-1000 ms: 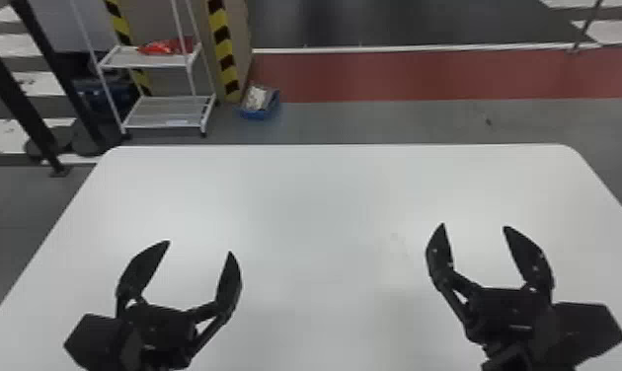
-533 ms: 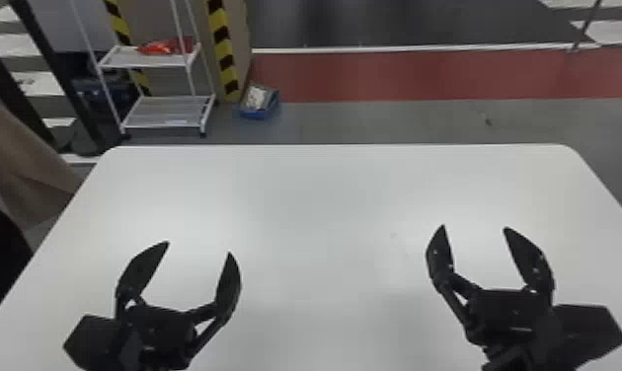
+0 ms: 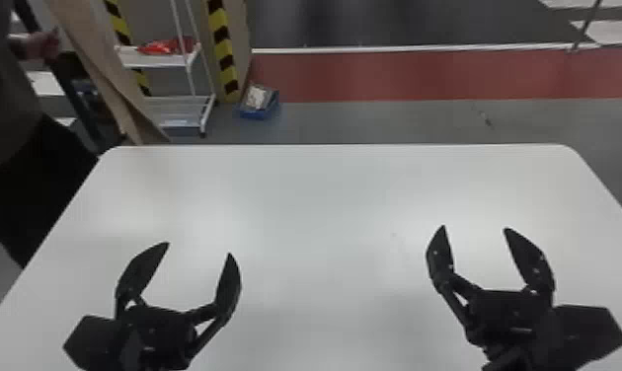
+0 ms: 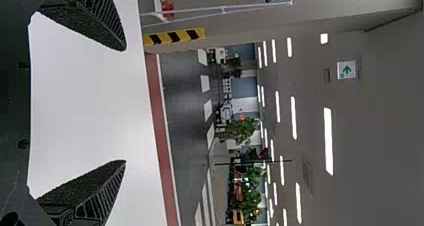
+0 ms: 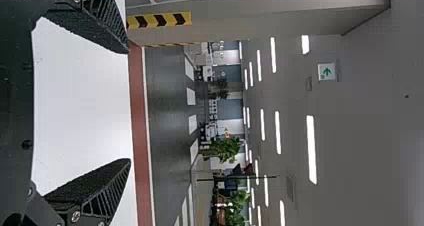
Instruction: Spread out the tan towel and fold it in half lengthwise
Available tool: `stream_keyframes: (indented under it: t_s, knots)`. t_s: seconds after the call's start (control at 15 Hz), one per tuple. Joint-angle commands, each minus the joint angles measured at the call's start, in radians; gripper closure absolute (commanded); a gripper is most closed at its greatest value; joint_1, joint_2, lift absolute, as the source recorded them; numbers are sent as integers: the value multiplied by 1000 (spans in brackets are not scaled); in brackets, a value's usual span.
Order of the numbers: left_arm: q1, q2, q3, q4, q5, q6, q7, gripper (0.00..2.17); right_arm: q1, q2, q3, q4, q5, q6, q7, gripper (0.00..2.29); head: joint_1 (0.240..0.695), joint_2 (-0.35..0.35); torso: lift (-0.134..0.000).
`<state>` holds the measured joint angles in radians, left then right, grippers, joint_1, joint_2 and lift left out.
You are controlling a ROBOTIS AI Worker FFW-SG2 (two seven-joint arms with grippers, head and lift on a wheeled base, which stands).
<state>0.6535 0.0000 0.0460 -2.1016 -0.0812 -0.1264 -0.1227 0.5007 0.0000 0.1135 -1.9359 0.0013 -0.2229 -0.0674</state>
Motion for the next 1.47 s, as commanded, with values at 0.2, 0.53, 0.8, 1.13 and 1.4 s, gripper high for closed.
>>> stream_keyframes:
  t_s: [0.2, 0.53, 0.8, 1.13, 1.4]
  knots:
    - [2, -3, 0, -1, 1, 3, 0, 76, 7, 1, -2, -9, 0, -2, 0, 113, 695, 57, -125]
    - [5, -3, -2, -9, 1, 9, 0, 76, 12, 1, 0, -18, 0, 8, 1, 113, 695, 56, -125]
    - [0, -3, -11, -8, 0, 21, 0, 76, 12, 1, -2, -18, 0, 11, 1, 113, 695, 54, -125]
    - [-9, -3, -14, 0, -2, 24, 0, 76, 4, 1, 0, -12, -1, 14, 1, 113, 695, 48, -125]
    - [-17, -3, -14, 9, -2, 24, 0, 76, -1, 1, 0, -6, -1, 14, 1, 113, 695, 48, -125]
